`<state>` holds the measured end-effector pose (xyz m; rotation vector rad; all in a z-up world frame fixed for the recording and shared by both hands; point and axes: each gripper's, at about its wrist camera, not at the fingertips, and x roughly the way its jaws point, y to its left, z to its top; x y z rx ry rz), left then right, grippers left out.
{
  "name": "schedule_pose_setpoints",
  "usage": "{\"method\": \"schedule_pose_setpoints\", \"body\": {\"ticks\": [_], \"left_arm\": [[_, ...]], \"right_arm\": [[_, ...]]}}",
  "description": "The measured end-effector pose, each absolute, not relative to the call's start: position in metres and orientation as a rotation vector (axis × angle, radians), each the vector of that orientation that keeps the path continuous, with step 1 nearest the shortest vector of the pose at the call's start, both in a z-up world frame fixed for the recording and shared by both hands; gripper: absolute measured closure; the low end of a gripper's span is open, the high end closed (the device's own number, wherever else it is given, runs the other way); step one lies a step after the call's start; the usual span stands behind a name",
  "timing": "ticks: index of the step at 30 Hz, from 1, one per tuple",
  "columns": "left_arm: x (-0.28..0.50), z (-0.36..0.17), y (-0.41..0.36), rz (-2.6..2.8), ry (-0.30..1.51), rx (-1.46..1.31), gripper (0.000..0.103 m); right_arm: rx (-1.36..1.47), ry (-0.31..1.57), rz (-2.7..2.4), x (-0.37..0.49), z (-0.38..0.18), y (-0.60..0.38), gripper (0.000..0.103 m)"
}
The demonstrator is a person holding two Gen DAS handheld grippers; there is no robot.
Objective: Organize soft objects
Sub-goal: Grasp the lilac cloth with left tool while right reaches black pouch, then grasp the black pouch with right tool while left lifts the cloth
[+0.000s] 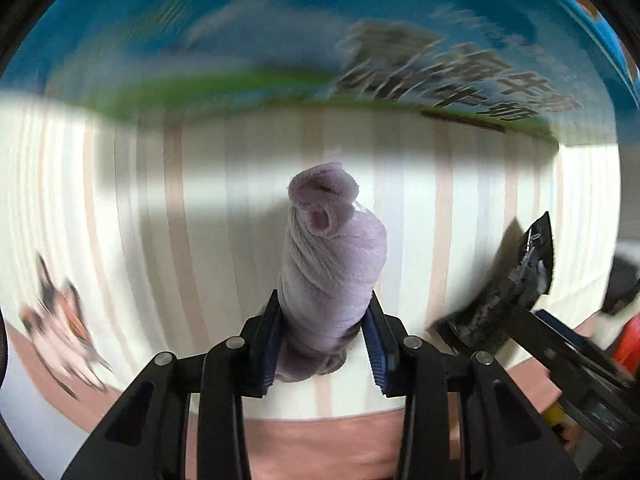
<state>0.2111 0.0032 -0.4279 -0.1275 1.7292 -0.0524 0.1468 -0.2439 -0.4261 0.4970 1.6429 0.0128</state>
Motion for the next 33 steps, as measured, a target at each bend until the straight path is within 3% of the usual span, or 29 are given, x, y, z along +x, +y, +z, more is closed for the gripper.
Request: {"method": "schedule_pose_setpoints", "body": {"ticks": [6, 15, 19, 21, 24, 31, 33], "left_arm": [[0.181, -0.435, 0.026, -0.019, 1.781, -0.349, 0.069], [0.152, -0.447, 0.003, -0.094, 1.831, -0.228, 0.064], [0.155, -0.443, -0.006, -0.159, 1.839, -0.290, 0.063], [0.159, -0.437, -0.004, -0.168, 1.830, -0.322, 0.062], [0.165, -0.433, 0.004, -0.165, 1.815, -0.329, 0.051], [0.156, -0.457, -0.018, -0.153, 1.870, -0.290, 0.051], [0.156, -0.459, -0.021, -0.150, 1.863, -0.252, 0.051]], "right_arm": [[0.223, 1.739, 0.011, 0.153, -0.447, -0.198, 0.036], [-0.045, 1.812, 0.150, 0.140, -0.450, -0.177, 0.042], [0.019, 1.818, 0.163, 0.134, -0.443, -0.194, 0.035], [0.148, 1.816, 0.158, 0.136, -0.439, -0.209, 0.024], [0.252, 1.793, 0.116, 0.139, -0.436, -0.229, 0.024], [0.251, 1.838, 0.035, 0.148, -0.461, -0.228, 0.024], [0.197, 1.811, 0.015, 0.149, -0.458, -0.221, 0.032]]}}
